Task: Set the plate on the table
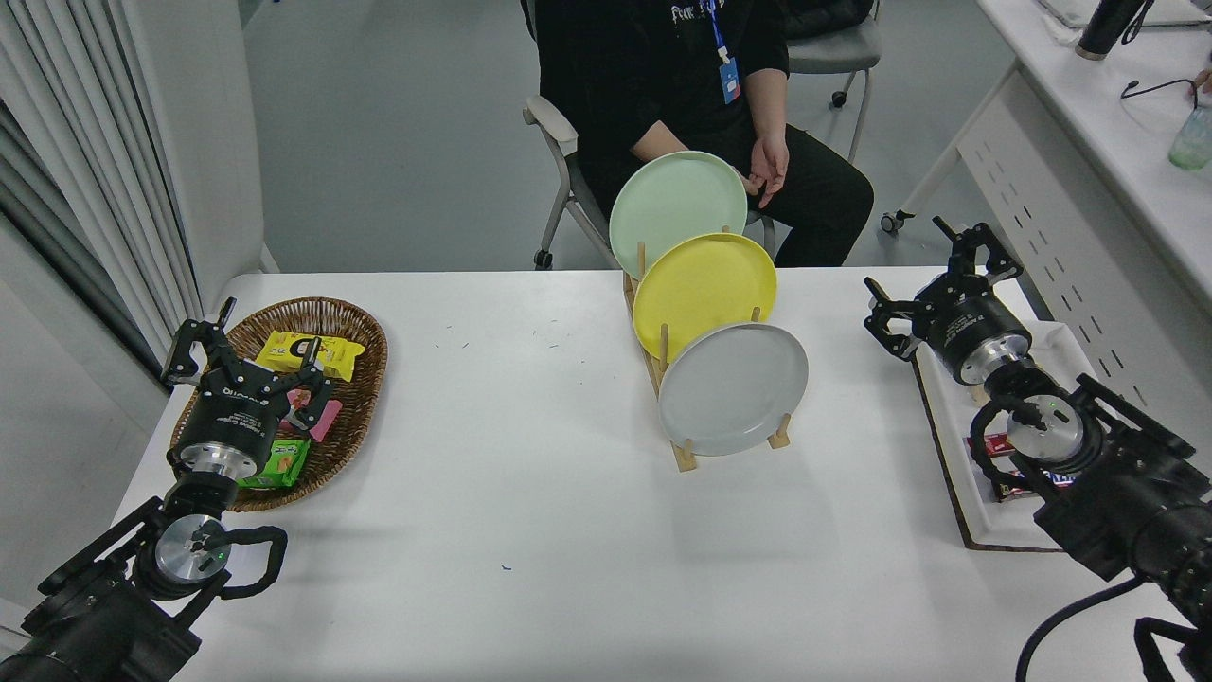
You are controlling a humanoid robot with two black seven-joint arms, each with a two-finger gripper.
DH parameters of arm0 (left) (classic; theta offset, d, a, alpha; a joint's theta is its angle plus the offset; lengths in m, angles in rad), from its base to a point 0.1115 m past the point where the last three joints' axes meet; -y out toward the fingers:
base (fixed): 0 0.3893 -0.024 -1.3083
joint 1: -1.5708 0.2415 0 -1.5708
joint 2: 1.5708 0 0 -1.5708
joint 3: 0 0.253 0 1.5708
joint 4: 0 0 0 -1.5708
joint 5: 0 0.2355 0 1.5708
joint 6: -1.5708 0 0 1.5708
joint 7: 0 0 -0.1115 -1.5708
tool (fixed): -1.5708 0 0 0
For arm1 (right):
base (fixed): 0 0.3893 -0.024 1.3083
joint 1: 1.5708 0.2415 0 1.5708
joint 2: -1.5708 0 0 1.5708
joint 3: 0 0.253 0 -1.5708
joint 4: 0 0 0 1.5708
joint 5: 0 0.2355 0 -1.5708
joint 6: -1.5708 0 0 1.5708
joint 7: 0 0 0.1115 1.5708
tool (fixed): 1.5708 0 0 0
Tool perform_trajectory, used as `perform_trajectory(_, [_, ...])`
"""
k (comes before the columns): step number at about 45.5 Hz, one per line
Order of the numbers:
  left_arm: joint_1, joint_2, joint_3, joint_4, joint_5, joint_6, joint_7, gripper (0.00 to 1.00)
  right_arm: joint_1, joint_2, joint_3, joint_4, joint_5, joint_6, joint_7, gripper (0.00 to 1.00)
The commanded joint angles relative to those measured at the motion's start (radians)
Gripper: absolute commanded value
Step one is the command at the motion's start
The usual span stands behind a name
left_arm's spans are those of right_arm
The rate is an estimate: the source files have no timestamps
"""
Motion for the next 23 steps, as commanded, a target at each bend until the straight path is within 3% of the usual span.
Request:
perform_trajectory(1, [-0.001,0.0,0.0,0.0,0.0,0.0,0.0,0.98,0.004,-0.026,-0.095,0.085,0.008,-0.007,-0.002,0.99])
perform_trajectory(11, [0.001,0.0,0.0,0.0,0.0,0.0,0.0,0.98,-0.003,-0.108,-0.175,0.212,0.019,-0.018,-0.004,0.99])
perform_trajectory(23, [0.001,0.0,0.0,0.0,0.0,0.0,0.0,0.98,-0.009,-0.239,-0.376,0.458,0.203,-0.081,-0.008,0.99])
